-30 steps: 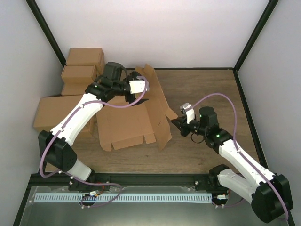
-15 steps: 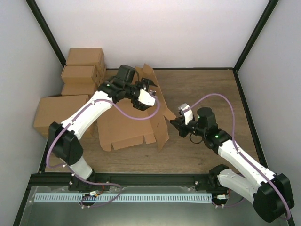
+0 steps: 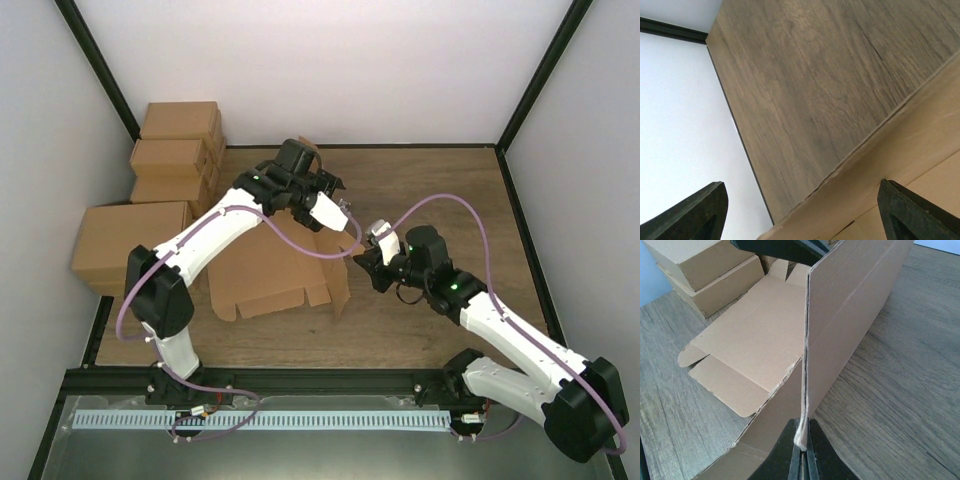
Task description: Fold the paper box
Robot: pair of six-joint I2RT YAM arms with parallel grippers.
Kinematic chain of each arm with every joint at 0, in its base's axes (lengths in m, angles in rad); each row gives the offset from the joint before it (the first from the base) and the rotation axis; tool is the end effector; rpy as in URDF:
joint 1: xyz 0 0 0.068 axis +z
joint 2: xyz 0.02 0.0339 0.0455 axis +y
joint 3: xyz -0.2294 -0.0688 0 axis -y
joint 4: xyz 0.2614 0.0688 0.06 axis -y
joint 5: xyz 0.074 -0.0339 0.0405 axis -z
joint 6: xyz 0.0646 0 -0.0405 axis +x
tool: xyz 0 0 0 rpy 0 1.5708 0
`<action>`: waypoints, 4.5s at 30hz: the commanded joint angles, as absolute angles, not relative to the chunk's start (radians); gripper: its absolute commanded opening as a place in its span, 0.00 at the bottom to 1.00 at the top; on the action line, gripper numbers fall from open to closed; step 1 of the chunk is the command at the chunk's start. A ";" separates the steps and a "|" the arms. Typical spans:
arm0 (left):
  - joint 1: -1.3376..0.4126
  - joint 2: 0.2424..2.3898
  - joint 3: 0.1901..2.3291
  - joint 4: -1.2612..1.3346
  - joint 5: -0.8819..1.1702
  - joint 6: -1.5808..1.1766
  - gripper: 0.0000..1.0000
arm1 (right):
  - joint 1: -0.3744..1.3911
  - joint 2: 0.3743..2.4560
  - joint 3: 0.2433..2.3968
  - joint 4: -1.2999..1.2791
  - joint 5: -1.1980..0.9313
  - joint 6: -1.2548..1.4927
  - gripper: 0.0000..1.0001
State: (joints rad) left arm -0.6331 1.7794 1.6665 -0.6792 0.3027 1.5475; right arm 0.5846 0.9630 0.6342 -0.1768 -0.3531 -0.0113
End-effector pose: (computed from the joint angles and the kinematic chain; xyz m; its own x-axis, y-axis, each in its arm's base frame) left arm 0.3347 -0.2695 0.2715 0.7200 0.6553 -0.2285 0.5908 -0.4060 0.6972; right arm 0.2158 0.1696 0.2090 -0.3952 -0.2742 -0.8767 -0.7746 0.6125 0.1576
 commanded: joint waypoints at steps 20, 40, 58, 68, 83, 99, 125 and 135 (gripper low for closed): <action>-0.705 1.770 1.620 -0.759 0.005 1.574 0.22 | 0.597 0.908 0.687 -0.244 -0.305 -0.023 0.34; -0.801 1.848 1.675 -0.433 -0.429 1.164 0.04 | 0.597 0.534 0.547 -0.120 -0.088 0.112 0.56; -0.889 1.952 1.784 -0.857 -0.950 0.321 0.04 | 0.597 0.546 0.443 -0.075 0.135 0.514 0.80; -0.995 1.972 1.689 -1.125 -1.063 -0.059 0.04 | 0.595 0.755 0.519 -0.110 0.071 0.464 0.90; -1.002 1.887 1.609 -1.055 -1.089 0.042 0.06 | 0.288 0.928 0.581 -0.058 -0.233 0.461 0.92; -0.998 1.867 1.699 -0.884 -1.185 0.261 0.10 | 0.345 0.983 0.387 0.068 -0.476 0.580 0.81; -0.853 1.913 1.694 -0.669 -1.040 0.456 0.05 | 0.598 1.623 0.536 0.661 -0.399 0.857 0.01; -0.857 1.950 1.703 -0.675 -1.039 0.473 0.05 | 0.598 1.756 0.589 0.531 -0.338 0.838 0.01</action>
State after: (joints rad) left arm -0.8555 1.9198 1.6680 -0.6838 -1.0458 0.4763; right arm 0.5915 1.7504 0.5900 0.5739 -0.3714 0.8509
